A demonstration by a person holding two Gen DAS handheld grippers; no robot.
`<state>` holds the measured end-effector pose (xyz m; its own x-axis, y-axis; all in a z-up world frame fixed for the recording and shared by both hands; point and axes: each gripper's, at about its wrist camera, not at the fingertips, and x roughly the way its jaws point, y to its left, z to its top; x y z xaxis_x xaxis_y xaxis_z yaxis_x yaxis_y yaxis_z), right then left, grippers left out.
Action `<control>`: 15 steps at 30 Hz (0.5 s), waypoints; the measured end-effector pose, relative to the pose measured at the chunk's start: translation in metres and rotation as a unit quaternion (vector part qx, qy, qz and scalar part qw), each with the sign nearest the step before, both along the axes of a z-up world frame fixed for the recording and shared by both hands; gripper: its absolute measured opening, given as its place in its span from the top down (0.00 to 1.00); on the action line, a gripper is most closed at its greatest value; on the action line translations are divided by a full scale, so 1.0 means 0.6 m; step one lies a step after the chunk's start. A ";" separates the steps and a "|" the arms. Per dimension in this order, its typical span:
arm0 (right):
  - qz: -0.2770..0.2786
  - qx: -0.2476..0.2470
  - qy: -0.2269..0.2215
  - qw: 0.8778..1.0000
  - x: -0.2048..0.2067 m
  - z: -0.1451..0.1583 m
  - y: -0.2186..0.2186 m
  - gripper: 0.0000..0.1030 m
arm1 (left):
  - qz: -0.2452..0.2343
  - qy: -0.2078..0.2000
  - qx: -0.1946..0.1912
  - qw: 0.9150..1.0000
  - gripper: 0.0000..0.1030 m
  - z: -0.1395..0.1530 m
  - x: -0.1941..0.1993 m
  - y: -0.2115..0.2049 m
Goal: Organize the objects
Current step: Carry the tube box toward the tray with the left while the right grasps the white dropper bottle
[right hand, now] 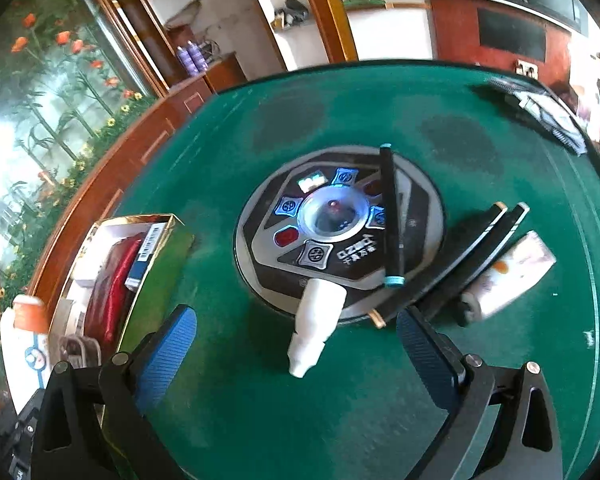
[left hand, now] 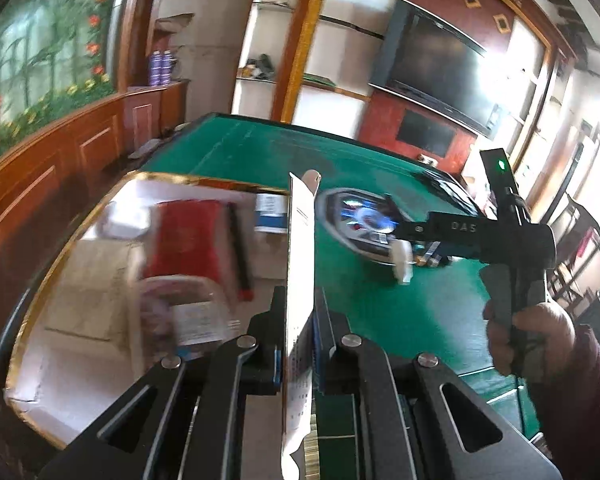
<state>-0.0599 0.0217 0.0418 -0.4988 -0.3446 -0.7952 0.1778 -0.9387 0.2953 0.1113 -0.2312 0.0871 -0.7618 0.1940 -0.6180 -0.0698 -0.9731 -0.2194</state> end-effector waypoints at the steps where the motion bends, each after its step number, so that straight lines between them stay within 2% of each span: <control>1: 0.000 0.007 -0.010 1.000 -0.006 -0.007 -0.007 0.01 | 0.008 -0.001 0.002 1.000 0.90 -0.003 0.002 -0.015; 4: -0.012 0.046 -0.022 0.999 -0.014 -0.024 -0.025 0.02 | 0.029 -0.005 0.013 0.999 0.90 -0.013 0.007 -0.056; 7: -0.031 0.096 -0.034 0.994 -0.023 -0.040 -0.038 0.11 | 0.038 -0.009 0.031 0.999 0.90 -0.021 0.012 -0.086; 9: -0.036 0.112 -0.046 0.992 -0.030 -0.049 -0.040 0.31 | 0.042 -0.010 0.036 0.998 0.90 -0.026 0.016 -0.099; 11: -0.047 0.144 -0.038 0.988 -0.031 -0.048 -0.050 0.54 | 0.044 -0.012 0.039 0.998 0.90 -0.030 0.018 -0.106; 14: -0.046 0.167 -0.029 0.984 -0.028 -0.047 -0.064 0.71 | 0.044 -0.014 0.046 0.998 0.90 -0.035 0.020 -0.111; 15: -0.046 0.175 -0.025 0.983 -0.025 -0.045 -0.069 0.72 | 0.044 -0.014 0.047 0.998 0.90 -0.036 0.021 -0.112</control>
